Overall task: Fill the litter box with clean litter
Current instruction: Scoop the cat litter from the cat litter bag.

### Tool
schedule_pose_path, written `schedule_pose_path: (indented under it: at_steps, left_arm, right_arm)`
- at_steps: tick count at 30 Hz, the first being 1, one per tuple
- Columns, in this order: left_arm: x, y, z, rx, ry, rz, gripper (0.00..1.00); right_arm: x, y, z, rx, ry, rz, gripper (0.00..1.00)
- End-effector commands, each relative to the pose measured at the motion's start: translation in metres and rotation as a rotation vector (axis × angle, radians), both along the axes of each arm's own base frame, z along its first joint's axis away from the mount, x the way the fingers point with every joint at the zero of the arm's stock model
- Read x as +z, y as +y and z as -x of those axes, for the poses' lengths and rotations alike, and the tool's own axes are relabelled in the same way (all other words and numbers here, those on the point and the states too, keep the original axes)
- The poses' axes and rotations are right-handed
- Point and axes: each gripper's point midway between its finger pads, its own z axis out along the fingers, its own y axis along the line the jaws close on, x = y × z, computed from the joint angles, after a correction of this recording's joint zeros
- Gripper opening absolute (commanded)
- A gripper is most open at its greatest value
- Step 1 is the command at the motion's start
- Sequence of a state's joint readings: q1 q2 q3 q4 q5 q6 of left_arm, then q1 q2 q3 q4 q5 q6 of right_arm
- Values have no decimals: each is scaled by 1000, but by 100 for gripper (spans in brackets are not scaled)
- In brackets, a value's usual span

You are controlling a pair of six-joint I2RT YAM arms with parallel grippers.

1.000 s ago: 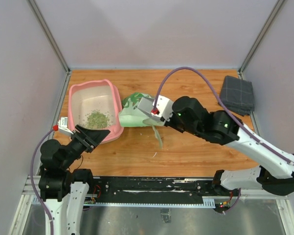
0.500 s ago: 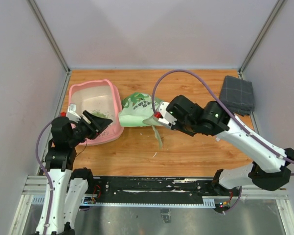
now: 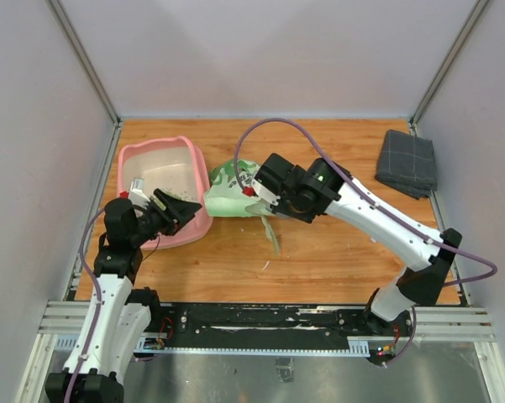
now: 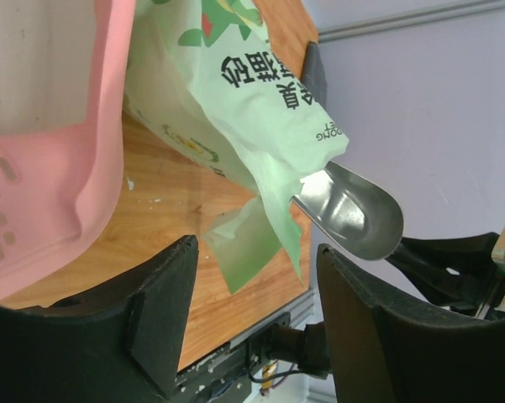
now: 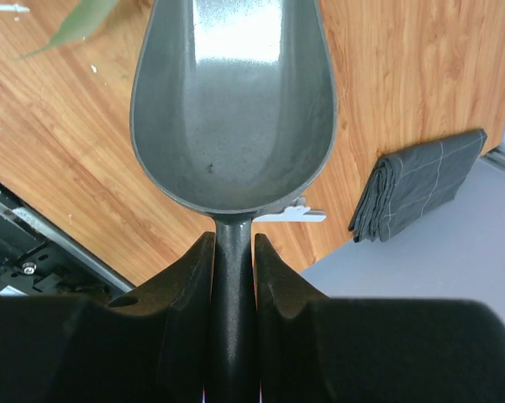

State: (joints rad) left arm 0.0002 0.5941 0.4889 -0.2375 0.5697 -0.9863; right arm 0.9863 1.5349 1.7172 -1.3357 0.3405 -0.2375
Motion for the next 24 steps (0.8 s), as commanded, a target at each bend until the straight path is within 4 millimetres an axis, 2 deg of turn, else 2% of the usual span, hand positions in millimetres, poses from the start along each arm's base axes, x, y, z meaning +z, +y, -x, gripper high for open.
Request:
schedule_pose_path:
  at_steps: [1,8,14,18,20,24]
  left_arm:
    - [28,-10,-9,-44,-123,42,62]
    - [11,-20,-20,-83,-90,45,63]
    - [25,-32,-21,-93,-125,10,63]
    - [18,-46,-12,-103,-69,18,68]
    - [17,-55,-3,-98,-64,42,69]
    - [22,-58,6,-26,-72,114,68]
  right_arm:
    - [7,15,-20,13,-26,5,1]
    - [-3,27,-43,-16,-47,107,1]
    - [2,23,-64,-53,-109,169,1]
    - [-1,29,-73,-53,-113,128,1]
    - [-7,29,-72,-51,-105,126,1]
    - [-11,25,-67,-63,-94,112,1]
